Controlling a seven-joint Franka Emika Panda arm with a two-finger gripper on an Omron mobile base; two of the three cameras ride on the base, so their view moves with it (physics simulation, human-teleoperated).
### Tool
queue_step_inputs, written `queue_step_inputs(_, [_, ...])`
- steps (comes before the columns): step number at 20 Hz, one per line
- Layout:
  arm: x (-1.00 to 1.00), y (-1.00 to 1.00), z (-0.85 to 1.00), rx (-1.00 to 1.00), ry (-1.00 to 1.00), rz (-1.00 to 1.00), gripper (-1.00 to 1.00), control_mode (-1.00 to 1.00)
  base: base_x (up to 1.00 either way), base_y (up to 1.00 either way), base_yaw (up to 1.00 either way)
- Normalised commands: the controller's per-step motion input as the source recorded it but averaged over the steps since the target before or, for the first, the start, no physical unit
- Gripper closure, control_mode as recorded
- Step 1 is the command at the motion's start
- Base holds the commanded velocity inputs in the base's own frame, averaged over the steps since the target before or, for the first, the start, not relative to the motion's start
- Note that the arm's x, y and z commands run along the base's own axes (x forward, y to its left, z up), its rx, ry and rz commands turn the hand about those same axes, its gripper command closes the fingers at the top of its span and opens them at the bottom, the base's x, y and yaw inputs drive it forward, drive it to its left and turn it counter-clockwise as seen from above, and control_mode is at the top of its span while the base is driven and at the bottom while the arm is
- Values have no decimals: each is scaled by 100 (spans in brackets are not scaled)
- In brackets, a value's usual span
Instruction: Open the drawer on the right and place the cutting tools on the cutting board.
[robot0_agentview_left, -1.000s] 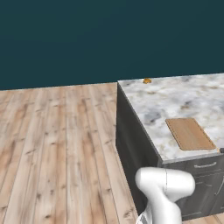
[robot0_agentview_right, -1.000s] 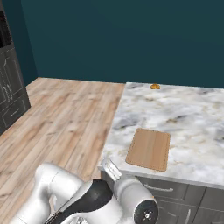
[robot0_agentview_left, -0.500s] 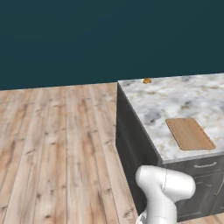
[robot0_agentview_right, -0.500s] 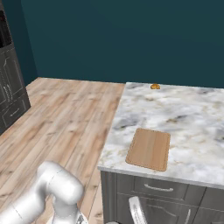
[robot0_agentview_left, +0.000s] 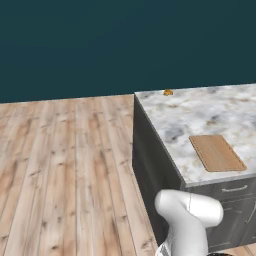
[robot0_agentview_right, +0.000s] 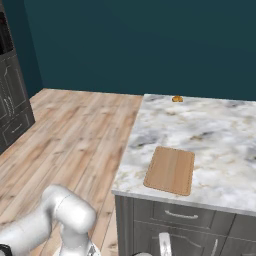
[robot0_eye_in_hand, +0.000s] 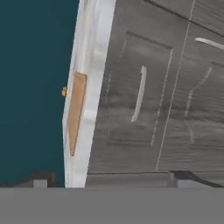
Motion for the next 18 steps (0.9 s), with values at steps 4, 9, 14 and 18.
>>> queue_step_inputs(4, [30,-15,-25,33,-5,-4,-100,-100,0,0,0])
queue_step_inputs(9, [52,-14,-13,25,-5,-6,-100,-100,0,0,0])
queue_step_inputs(14, [42,-6,-21,2,-8,-5,-100,-100,0,0,0])
queue_step_inputs(18, [53,0,-29,-4,-7,-3,-100,-100,0,0,0])
